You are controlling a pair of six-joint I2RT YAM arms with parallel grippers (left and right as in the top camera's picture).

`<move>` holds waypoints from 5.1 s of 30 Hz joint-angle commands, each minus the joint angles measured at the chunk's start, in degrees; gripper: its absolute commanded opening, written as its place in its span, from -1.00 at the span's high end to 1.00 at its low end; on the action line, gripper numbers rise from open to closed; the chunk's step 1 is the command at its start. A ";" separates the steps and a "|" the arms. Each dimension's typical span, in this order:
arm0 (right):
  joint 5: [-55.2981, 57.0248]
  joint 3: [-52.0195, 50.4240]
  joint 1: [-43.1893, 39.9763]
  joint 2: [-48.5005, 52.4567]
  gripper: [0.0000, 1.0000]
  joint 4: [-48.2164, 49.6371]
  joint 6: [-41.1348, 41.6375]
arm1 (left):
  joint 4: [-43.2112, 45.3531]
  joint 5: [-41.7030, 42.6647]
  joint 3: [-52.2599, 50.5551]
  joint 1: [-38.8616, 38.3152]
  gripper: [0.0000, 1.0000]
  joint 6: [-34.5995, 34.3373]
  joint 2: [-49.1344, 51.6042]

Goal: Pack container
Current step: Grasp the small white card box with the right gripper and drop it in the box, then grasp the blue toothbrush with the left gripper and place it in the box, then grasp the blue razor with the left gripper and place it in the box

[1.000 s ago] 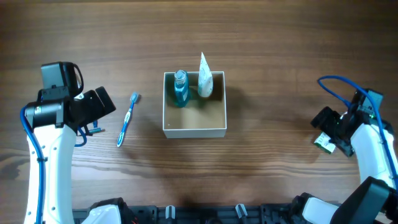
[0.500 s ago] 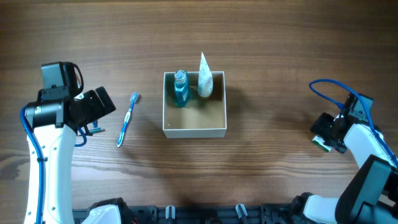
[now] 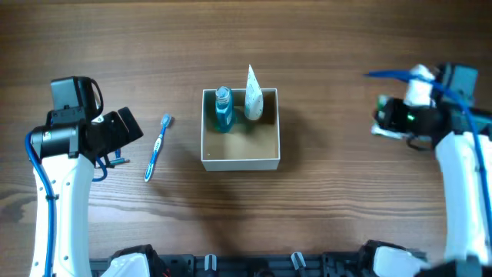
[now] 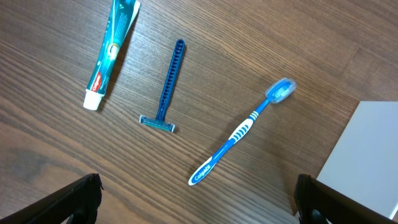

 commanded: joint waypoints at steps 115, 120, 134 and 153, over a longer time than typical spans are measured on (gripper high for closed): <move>14.78 5.31 19.96 -1.95 -1.00 -5.27 30.10 | 15.47 8.17 3.56 9.57 -0.72 11.93 35.95; 14.78 5.31 19.96 -1.95 -1.00 -5.35 30.08 | 16.96 7.52 3.56 9.40 -0.64 12.15 38.82; 14.80 5.31 19.96 -1.95 -1.00 -5.31 30.08 | 15.26 7.54 3.58 8.52 0.92 11.91 32.28; 14.75 5.31 19.96 -1.95 -0.99 -4.59 30.10 | 17.90 12.28 3.56 -42.84 0.92 42.25 15.41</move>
